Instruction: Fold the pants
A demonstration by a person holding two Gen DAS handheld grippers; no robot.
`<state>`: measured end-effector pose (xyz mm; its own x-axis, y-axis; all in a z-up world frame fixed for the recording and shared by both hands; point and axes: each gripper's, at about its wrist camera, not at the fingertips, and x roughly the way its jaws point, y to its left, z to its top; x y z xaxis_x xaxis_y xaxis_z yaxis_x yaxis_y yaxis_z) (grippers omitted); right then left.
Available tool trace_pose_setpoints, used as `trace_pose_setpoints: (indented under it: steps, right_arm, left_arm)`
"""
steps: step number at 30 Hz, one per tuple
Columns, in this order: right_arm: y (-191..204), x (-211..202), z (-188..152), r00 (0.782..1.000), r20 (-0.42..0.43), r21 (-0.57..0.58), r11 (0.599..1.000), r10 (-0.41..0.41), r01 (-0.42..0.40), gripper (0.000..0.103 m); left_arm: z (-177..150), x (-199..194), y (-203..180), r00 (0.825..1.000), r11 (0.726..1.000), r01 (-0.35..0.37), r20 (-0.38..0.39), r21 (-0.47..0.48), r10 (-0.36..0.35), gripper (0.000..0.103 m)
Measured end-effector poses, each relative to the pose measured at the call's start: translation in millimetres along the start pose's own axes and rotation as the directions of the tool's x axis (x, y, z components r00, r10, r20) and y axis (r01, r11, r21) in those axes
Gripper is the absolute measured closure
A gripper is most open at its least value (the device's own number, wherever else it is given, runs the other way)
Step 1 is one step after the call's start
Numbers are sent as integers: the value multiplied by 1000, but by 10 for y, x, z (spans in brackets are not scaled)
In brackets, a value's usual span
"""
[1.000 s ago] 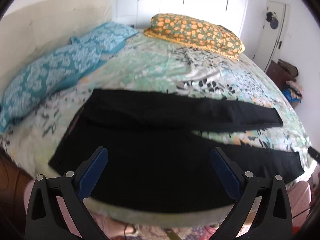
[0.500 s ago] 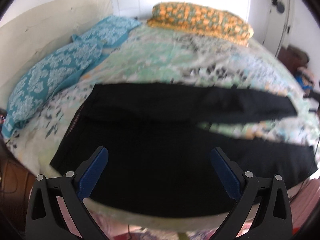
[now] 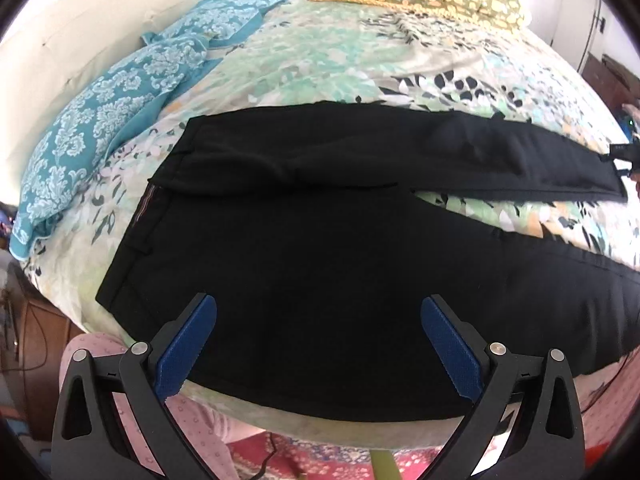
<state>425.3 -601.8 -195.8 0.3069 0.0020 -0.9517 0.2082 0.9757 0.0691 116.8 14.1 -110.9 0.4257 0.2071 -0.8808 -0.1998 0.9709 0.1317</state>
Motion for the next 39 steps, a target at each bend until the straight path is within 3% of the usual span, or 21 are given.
trace_pose_setpoints:
  steps: [2,8,10,13,15,17,20,23,24,26,28,29,30,32,33,34,36,37,39]
  right_arm:
    - [25,-193,-40,997,82,-37,999,5,-2,95]
    - [290,-1125,-607,957,234,-241,964,172,-114,97]
    - [345,-1546,-1030,933,258,-290,941,252,-174,97]
    - [334,-1973,-1711,916,275,-304,930,293,-206,97]
    - [153,-2102,-2179,921,276,-254,945,274,-205,97]
    - [-129,-2071,-2597,941,261,-176,969,214,-172,98]
    - [-585,-1766,-3108,982,183,-8,999,47,-47,103]
    - [-937,-1447,-3364,994,52,119,989,-92,85,103]
    - [-1033,-1457,-3420,993,29,169,980,-114,107,101]
    - [-1111,-1705,-3487,990,117,240,970,-76,46,94]
    - [-1086,-1952,-3520,982,188,299,953,-6,-51,56]
    - [-1022,-2053,-3544,973,227,321,941,38,-111,25]
    - [-931,-2111,-3564,960,264,338,923,97,-187,18]
    - [-657,-2032,-3552,922,281,379,851,268,-363,18]
    - [-516,-1894,-3585,882,276,434,769,383,-470,18]
    - [-388,-1765,-3622,849,271,482,700,453,-527,18]
    - [-102,-1473,-3649,795,253,541,600,551,-589,18]
    - [-4,-1366,-3627,800,241,551,601,549,-579,18]
    - [101,-1213,-3582,868,236,570,661,438,-488,18]
  left_arm:
    - [-3,26,-26,1000,1000,-5,-12,12,6,1]
    - [-37,128,-152,999,999,35,-36,25,-34,1]
    - [-24,113,-217,998,997,58,-26,41,-57,1]
    - [-14,52,-275,997,995,77,2,60,-77,1]
    - [-20,36,-279,995,994,95,10,59,-96,1]
    - [-36,44,-256,993,992,120,8,48,-121,1]
    - [-81,91,-195,989,989,147,1,30,-147,1]
    - [-107,148,-159,988,987,157,-8,29,-157,1]
    - [-114,162,-149,988,987,155,-12,31,-155,1]
    - [-136,164,-91,988,988,154,-14,25,-154,1]
    - [-148,130,4,987,987,158,6,-7,-158,1]
    - [-149,117,56,987,986,162,18,-29,-161,1]
    - [-154,114,100,986,985,164,24,-49,-163,1]
    - [-156,121,175,986,982,168,28,-82,-166,1]
    - [-165,121,205,985,980,172,28,-97,-170,1]
    - [-177,114,223,985,979,174,28,-103,-173,1]
    - [-194,77,246,984,979,176,36,-101,-174,1]
    - [-203,43,262,984,980,176,47,-95,-172,1]
    - [-193,-13,286,984,982,168,68,-82,-163,1]
